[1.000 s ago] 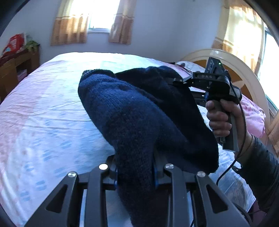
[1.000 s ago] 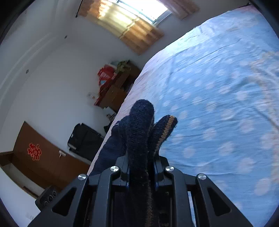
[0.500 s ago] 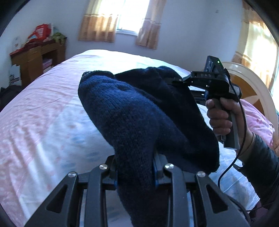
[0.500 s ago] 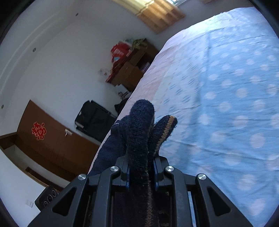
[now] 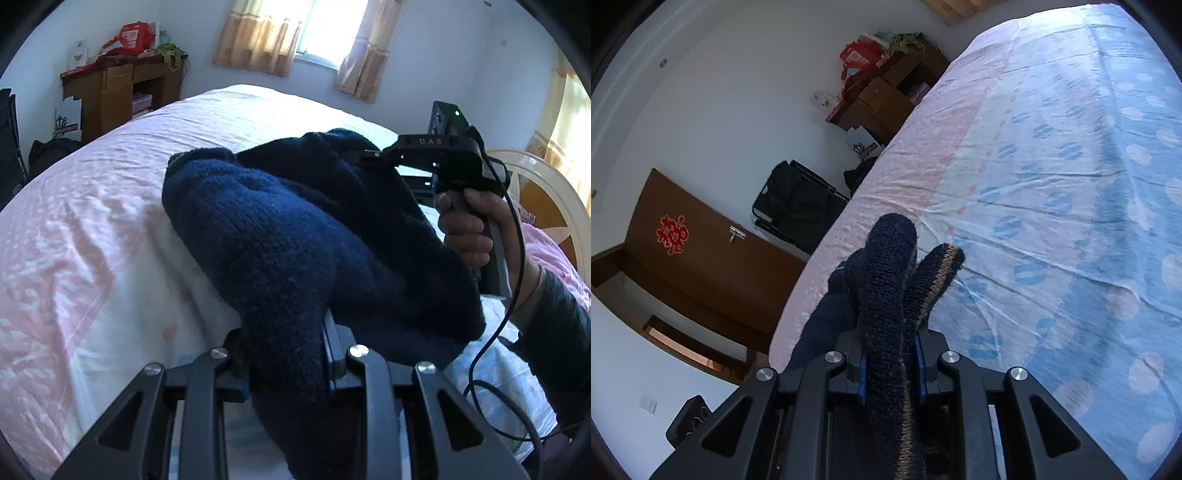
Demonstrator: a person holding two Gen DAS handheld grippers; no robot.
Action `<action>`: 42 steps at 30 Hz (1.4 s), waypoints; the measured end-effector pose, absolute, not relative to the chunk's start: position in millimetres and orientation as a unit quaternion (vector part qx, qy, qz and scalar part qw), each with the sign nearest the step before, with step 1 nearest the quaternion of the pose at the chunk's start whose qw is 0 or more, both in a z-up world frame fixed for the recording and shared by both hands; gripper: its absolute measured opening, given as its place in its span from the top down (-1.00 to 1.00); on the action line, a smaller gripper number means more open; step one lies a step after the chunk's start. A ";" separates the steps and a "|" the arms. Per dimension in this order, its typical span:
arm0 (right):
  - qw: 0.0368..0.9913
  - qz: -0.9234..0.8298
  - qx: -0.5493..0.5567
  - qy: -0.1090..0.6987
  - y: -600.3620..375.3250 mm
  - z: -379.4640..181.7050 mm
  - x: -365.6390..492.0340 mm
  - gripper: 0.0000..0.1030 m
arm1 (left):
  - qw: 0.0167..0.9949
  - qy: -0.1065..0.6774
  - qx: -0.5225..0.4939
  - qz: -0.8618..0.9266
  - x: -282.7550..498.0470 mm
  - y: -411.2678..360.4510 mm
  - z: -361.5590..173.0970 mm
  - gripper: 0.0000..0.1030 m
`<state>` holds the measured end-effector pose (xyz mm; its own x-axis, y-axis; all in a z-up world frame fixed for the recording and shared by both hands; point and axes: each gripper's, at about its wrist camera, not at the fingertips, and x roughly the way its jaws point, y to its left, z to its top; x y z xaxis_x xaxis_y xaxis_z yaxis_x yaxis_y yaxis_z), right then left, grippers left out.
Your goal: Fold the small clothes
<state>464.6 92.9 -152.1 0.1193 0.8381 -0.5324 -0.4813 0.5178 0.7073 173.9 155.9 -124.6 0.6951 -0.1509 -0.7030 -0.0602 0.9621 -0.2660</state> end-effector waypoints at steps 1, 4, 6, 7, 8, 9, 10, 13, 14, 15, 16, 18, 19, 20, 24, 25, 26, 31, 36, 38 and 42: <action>0.725 0.453 0.182 0.485 95.3 -153.5 464.9 0.63 | 0.910 0.390 -0.135 -0.025 174.0 154.9 -125.8 0.44; 0.726 0.449 0.180 0.488 97.0 -155.0 467.2 0.63 | 0.911 0.389 -0.136 -0.024 161.7 151.8 -128.9 0.44; 0.727 0.446 0.181 0.490 98.6 -156.3 470.0 0.63 | 0.911 0.388 -0.137 -0.024 159.4 151.5 -129.7 0.44; 0.727 0.444 0.181 0.491 99.2 -156.5 471.8 0.63 | 0.911 0.389 -0.135 -0.024 155.8 151.4 -129.8 0.44; 0.728 0.443 0.180 0.492 99.2 -157.4 472.3 0.63 | 0.911 0.389 -0.133 -0.023 155.8 151.1 -130.5 0.44; 0.729 0.441 0.179 0.493 99.4 -158.1 472.4 0.63 | 0.910 0.392 -0.132 -0.022 158.3 152.6 -131.4 0.44; 0.730 0.438 0.176 0.495 100.0 -159.5 473.3 0.63 | 0.909 0.395 -0.133 -0.022 165.2 157.3 -131.5 0.44; 0.730 0.430 0.173 0.501 98.6 -165.1 475.5 0.63 | 0.906 0.400 -0.136 -0.019 164.7 157.1 -133.9 0.40; 0.734 0.424 0.167 0.504 98.7 -168.1 476.5 0.63 | 0.905 0.402 -0.137 -0.016 164.0 156.6 -133.9 0.39; 0.736 0.418 0.163 0.507 99.0 -171.5 477.4 0.63 | 0.904 0.405 -0.138 -0.014 164.3 156.5 -135.2 0.38; 0.738 0.413 0.160 0.510 98.5 -175.1 478.1 0.63 | 0.903 0.407 -0.136 -0.012 165.0 156.4 -135.8 0.33; 0.740 0.406 0.150 0.514 98.5 -179.6 477.9 0.63 | 0.903 0.411 -0.127 -0.005 165.6 155.4 -136.1 0.25; 0.742 0.405 0.148 0.514 98.3 -180.4 477.3 0.62 | 0.903 0.412 -0.124 -0.002 166.3 155.5 -135.6 0.22; 0.742 0.404 0.148 0.514 97.3 -180.5 477.0 0.62 | 0.903 0.413 -0.120 -0.001 165.9 155.1 -135.0 0.21; 0.752 0.394 0.129 0.512 99.5 -175.2 474.9 0.56 | 0.904 0.414 -0.107 0.011 165.9 155.3 -132.9 0.10; 0.756 0.390 0.122 0.512 99.9 -173.2 474.1 0.56 | 0.905 0.413 -0.103 0.013 165.5 155.1 -132.7 0.04; 0.759 0.385 0.117 0.512 100.1 -171.8 473.5 0.56 | 0.905 0.414 -0.098 0.018 165.2 154.6 -131.6 0.00; 0.769 0.370 0.110 0.509 94.3 -166.6 471.2 0.55 | 0.918 0.391 -0.058 0.042 155.7 149.7 -117.8 -0.13; 0.778 0.361 0.109 0.503 86.1 -158.9 470.9 0.55 | 0.922 0.381 -0.044 0.048 153.2 149.6 -107.5 -0.19; 0.779 0.360 0.109 0.501 84.5 -154.9 470.6 0.55 | 0.921 0.383 -0.041 0.053 154.4 150.0 -107.6 -0.19; 0.793 0.365 0.093 0.479 78.5 -138.2 453.9 0.55 | 0.923 0.380 -0.037 0.056 157.5 150.4 -107.3 -0.33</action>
<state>453.9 78.5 -138.2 0.2740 0.6674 -0.6925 -0.4900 0.7165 0.4966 157.5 150.4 -107.3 0.7047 0.0762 -0.7054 -0.1321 0.9909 -0.0249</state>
